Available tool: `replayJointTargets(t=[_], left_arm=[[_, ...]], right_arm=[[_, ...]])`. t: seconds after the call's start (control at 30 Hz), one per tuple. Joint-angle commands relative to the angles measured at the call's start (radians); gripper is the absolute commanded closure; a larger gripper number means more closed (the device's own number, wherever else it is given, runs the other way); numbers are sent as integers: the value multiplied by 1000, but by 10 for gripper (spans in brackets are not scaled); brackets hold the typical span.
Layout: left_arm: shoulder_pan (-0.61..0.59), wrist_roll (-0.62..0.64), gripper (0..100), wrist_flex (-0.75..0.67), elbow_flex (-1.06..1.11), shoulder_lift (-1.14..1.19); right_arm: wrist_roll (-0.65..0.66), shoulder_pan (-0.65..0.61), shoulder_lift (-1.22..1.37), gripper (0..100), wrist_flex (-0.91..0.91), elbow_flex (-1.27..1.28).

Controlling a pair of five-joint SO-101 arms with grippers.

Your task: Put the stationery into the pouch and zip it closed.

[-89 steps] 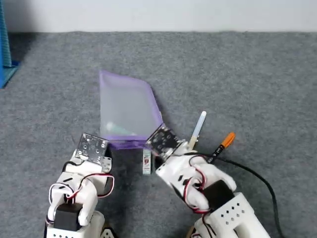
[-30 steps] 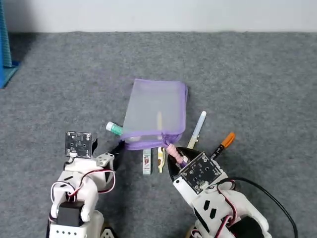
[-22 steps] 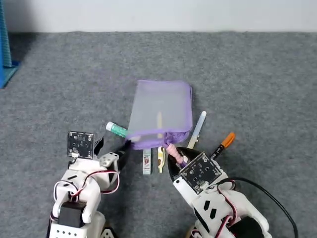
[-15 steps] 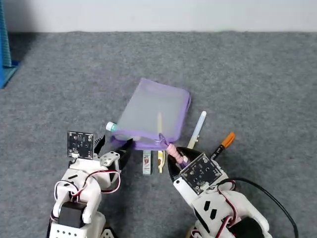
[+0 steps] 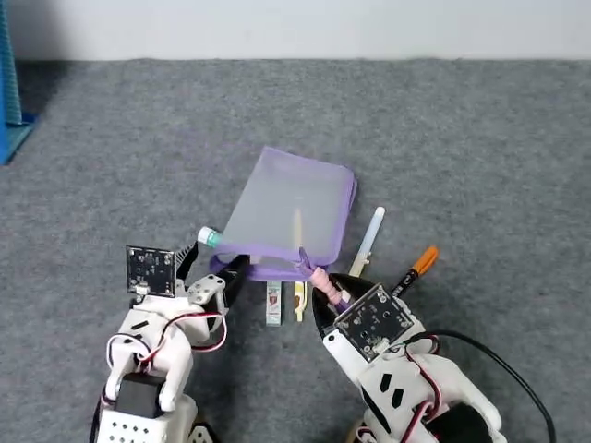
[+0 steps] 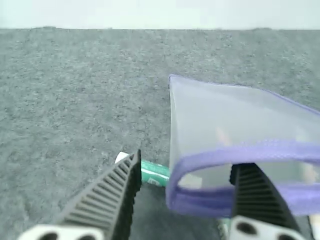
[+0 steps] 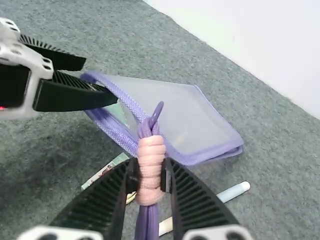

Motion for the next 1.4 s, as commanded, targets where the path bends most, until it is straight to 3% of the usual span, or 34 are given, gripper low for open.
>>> replayJointTargets(t=[0.0,0.23,0.57,0.73,0.97,1.37], left_arm=[[-43,2,724,-46,-12,-12],[-43,-28,739,-15,-12,-12],[-12,-106,869,-9,-12,-12],[-11,-147,983,-12,-12,-12],[-11,-183,987,-2,-19,-12],[-20,-118,988,321,-380,-12]], right_arm=[[-3,-13,-12,991,1,-17],[-26,-13,-12,991,-5,-18],[-35,-15,-12,991,-4,-37],[-37,-15,-12,991,-2,-77],[-37,-12,-10,983,-1,-77],[-176,-12,-8,690,68,-135]])
